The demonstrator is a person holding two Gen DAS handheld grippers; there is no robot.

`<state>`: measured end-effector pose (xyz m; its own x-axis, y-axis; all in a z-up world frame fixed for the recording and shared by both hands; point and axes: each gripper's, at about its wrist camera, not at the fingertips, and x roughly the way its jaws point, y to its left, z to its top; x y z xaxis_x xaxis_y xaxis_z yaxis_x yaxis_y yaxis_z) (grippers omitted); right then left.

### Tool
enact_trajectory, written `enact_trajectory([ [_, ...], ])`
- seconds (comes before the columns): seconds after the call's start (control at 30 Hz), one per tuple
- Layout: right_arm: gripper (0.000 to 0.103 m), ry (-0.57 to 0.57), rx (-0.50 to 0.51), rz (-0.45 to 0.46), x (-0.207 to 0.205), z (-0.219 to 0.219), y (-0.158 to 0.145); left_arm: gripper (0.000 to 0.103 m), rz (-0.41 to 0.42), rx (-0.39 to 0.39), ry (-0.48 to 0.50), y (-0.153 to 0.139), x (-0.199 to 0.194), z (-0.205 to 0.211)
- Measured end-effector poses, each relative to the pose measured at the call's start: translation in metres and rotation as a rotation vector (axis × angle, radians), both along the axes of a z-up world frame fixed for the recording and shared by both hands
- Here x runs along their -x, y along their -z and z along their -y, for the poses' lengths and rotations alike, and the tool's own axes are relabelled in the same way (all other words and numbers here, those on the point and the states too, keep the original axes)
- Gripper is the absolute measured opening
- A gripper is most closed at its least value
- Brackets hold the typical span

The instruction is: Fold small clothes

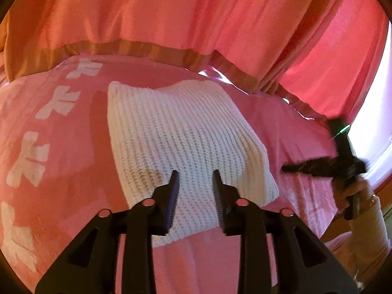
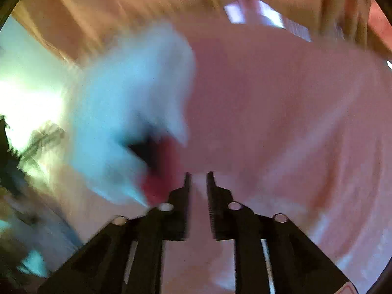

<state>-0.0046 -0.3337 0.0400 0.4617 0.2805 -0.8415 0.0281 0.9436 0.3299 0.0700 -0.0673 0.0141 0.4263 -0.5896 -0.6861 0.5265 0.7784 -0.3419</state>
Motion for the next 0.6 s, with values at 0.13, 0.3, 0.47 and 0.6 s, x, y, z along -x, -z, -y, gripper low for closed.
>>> enact_trajectory([
  [0.13,0.062,-0.019,-0.067,0.091,-0.035,-0.043,-0.024,0.049,0.052,0.015,-0.062,-0.017,-0.004,-0.003],
  [0.3,0.008,-0.053,-0.113,-0.036,-0.08,-0.073,0.008,0.055,0.082,-0.044,-0.075,-0.028,-0.005,0.002],
  [0.47,0.012,-0.009,0.023,-0.077,-0.065,-0.041,0.017,0.056,0.039,-0.105,-0.085,-0.014,-0.017,-0.005],
  [0.6,0.045,0.056,-0.04,-0.03,-0.066,-0.031,0.014,0.072,-0.048,-0.075,-0.082,0.006,-0.036,-0.003],
])
